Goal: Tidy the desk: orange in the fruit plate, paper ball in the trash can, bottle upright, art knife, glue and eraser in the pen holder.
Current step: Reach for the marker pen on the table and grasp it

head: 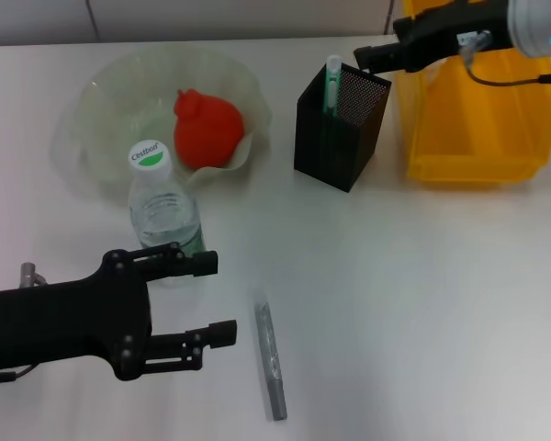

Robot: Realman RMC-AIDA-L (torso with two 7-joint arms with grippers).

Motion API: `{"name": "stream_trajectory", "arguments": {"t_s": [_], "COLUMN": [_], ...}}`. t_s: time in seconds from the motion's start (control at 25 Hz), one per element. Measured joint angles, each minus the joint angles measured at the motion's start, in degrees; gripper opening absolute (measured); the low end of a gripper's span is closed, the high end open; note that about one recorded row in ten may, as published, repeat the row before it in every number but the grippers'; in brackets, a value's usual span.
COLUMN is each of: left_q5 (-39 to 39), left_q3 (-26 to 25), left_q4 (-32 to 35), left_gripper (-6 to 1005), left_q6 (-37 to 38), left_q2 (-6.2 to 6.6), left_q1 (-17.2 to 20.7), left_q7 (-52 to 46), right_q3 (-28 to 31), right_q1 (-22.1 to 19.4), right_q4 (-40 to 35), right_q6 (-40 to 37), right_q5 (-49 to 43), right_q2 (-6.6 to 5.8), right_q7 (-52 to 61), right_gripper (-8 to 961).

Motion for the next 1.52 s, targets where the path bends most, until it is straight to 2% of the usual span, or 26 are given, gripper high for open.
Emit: {"name": "stream_trajectory", "arguments": {"t_s": [0.08,0.12,0.16,0.2,0.28,0.36,0.44,0.48,0.52,0.56,0.6,0.68,0.8,0.84,0.88,1.0,1.16,1.24,1.52], "left_q5": [0.6,2.1,3.5,3.5,7.2,12.0,15.7,20.4,20.4,23.3,23.3,28.9,28.9,31.8,37.6,42.5,46.7,52.2,56.4], "left_q3": [2.9,6.5,8.2,8.2,11.4,15.3,18.0,21.0,21.0,22.9,22.9,26.7,26.7,28.2,30.0,33.1,36.3,41.3,46.9], "left_q4": [5.5,11.8,15.2,15.2,21.3,28.0,32.5,36.9,36.9,39.2,39.2,43.1,43.1,44.3,44.4,44.2,44.3,44.3,43.9], "left_gripper": [760,760,760,760,760,759,759,759,759,759,759,759,759,759,759,759,758,758,758], "left_q6": [-2.6,-5.9,-7.6,-7.6,-10.2,-12.5,-13.7,-14.9,-14.9,-15.6,-15.6,-17.0,-17.0,-17.5,-19.1,-20.2,-21.6,-23.8,-24.8], "left_q2": [0.01,0.1,0.11,0.11,0.11,0.1,0.09,0.08,0.08,0.07,0.07,0.0,0.0,-0.02,-0.16,-0.19,-0.21,-0.26,-0.29], "left_q1": [1.4,3.1,3.9,3.9,5.1,5.9,6.0,5.8,5.8,5.4,5.4,3.5,3.5,2.1,-1.6,-3.8,-4.7,-5.5,-6.7], "left_q7": [-5.0,-10.6,-13.6,-13.6,-19.7,-27.6,-33.5,-40.2,-40.2,-44.5,-44.5,-53.7,-53.7,-58.6,-70.0,-77.8,-81.6,-85.2,-87.7], "right_q3": [-0.1,-0.1,0.0,0.1,0.2,0.2,0.5,2.0,2.0,3.2,4.7,7.6,11.0,12.0,12.8,14.1,14.3,14.3,14.3], "right_q1": [-3.7,-5.9,-8.5,-11.2,-16.3,-21.1,-23.9,-25.4,-25.4,-25.7,-25.8,-26.0,-25.9,-25.9,-26.0,-26.3,-25.8,-25.6,-25.5], "right_q4": [-3.5,-5.2,-6.8,-7.9,-8.6,-6.3,-1.6,4.6,4.6,7.3,10.2,15.9,22.6,24.2,25.4,27.6,30.1,31.0,31.6], "right_q6": [-1.1,-1.8,-2.7,-3.7,-5.6,-7.5,-9.7,-12.9,-12.9,-14.4,-15.9,-18.4,-20.5,-21.0,-21.4,-21.9,-21.9,-21.8,-21.6], "right_q5": [3.6,6.2,9.7,13.7,21.6,29.4,34.4,36.9,36.9,37.5,37.8,37.9,38.0,38.1,38.1,38.1,38.2,38.2,38.2], "right_q2": [-0.05,-0.1,-0.11,-0.14,-0.13,-0.06,-0.06,-0.08,-0.08,-0.08,-0.07,-0.03,-0.09,-0.11,-0.11,-0.06,-0.04,-0.05,-0.08], "right_q7": [-1.1,-2.4,-4.6,-7.5,-15.0,-24.4,-32.7,-39.6,-39.6,-42.0,-44.5,-49.3,-55.5,-57.4,-59.4,-63.3,-66.0,-67.3,-69.5], "right_gripper": [613,639,665,691,717,717,716,716,716,716,716,716,716,715,715,715,714,714,712]}}
